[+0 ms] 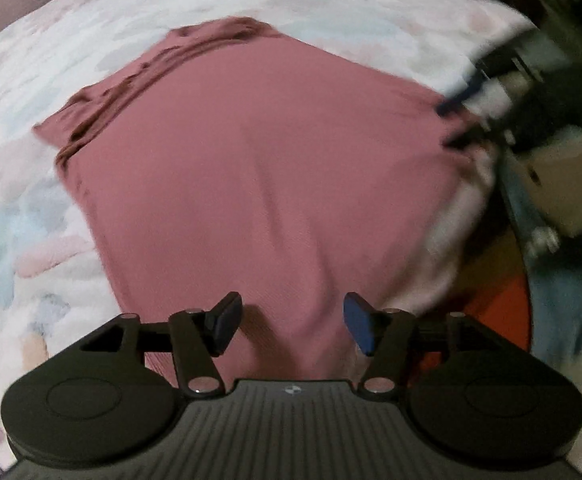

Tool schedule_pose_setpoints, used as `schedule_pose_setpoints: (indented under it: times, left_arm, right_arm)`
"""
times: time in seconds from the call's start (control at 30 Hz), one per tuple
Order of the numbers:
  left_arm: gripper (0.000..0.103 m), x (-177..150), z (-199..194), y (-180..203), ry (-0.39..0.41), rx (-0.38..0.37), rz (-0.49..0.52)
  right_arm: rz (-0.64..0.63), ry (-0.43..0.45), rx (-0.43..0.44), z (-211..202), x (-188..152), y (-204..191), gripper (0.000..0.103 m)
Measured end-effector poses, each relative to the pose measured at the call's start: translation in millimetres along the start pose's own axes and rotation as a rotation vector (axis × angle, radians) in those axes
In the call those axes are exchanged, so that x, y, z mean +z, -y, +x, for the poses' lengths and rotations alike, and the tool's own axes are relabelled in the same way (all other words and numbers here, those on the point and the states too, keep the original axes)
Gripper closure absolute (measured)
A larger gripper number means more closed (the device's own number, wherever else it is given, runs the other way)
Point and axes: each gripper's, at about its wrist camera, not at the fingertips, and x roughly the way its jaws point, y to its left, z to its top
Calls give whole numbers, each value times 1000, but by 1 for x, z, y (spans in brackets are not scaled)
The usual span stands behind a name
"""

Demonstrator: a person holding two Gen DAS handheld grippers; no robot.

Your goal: Fold small clothes

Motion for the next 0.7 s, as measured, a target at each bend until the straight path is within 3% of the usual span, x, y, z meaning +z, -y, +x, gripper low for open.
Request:
schedule_pose_setpoints:
  times: [0.1,0.17,0.4,0.5,0.6,0.63,0.67,0.7]
  left_arm:
    - [34,-8,7,11,-45,25,94]
    - [34,-14,14,15,-64,56,136]
    - [27,-25,27,18,-79,95,177]
    - [27,-32,26,24,-74,116,240]
    - [25,-35,29,28,-75,143,298]
    - [25,-35,30,28,-75,144,302]
    - [29,-35,31,27,-79,142,298]
    - [37,-34,30,25,-80,141,288]
  right_arm:
    - [-102,-14,10,-4,-7,-4,52]
    - [-163,-12,15,-5,-10,-3,43]
    - [-370,-80,46,6,-25,-5,42]
    - [-376,-80,46,7,-27,-4,42]
    - [-325,-74,52,8,-21,5,59]
    - [-305,-73,54,9,-19,8,69]
    - [-288,-70,51,10,-17,10,86]
    - [-268,-69,46,9,-15,13,91]
